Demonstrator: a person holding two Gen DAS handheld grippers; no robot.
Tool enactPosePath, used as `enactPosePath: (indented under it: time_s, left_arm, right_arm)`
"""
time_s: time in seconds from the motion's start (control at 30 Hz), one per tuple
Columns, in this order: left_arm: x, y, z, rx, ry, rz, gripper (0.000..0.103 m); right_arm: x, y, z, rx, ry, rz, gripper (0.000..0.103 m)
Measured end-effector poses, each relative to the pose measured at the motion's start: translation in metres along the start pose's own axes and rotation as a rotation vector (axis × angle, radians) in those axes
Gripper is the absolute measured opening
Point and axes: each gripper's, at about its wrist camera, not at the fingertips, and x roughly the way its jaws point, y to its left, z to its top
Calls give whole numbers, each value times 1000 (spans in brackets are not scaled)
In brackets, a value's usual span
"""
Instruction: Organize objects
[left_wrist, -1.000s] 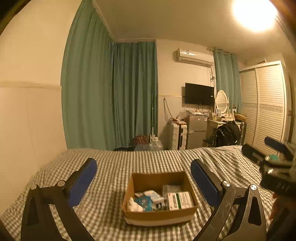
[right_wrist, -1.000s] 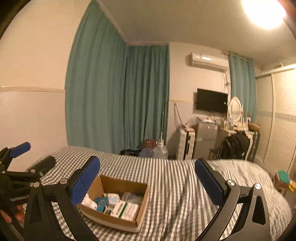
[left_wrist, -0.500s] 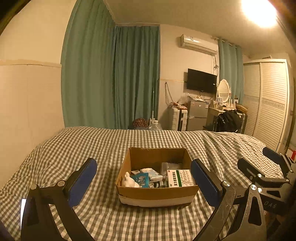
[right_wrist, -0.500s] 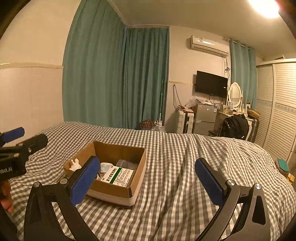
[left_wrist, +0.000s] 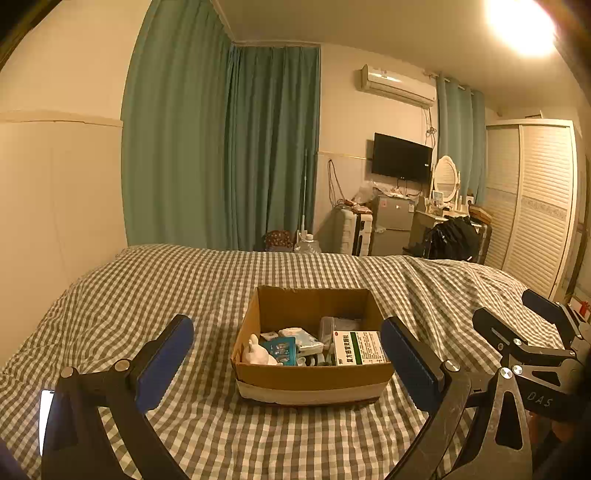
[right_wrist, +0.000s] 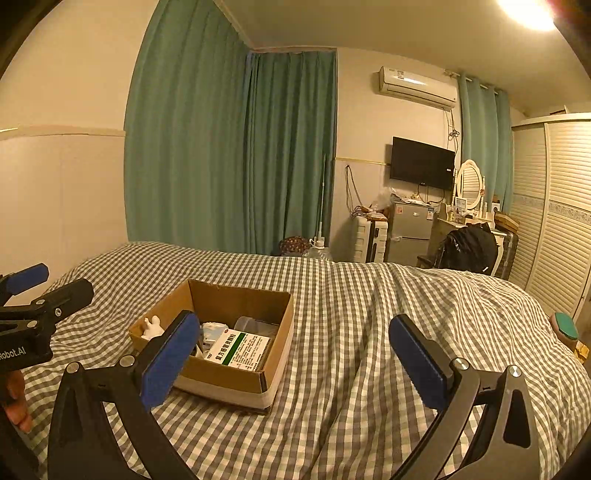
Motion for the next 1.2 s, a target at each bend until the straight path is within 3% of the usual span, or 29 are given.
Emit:
enactPosePath:
  time_s: [1.2]
  left_arm:
    - [-1,6,-5,-1,32,9,103]
  right_arm:
    - [7,4,-9,5,27,0,102]
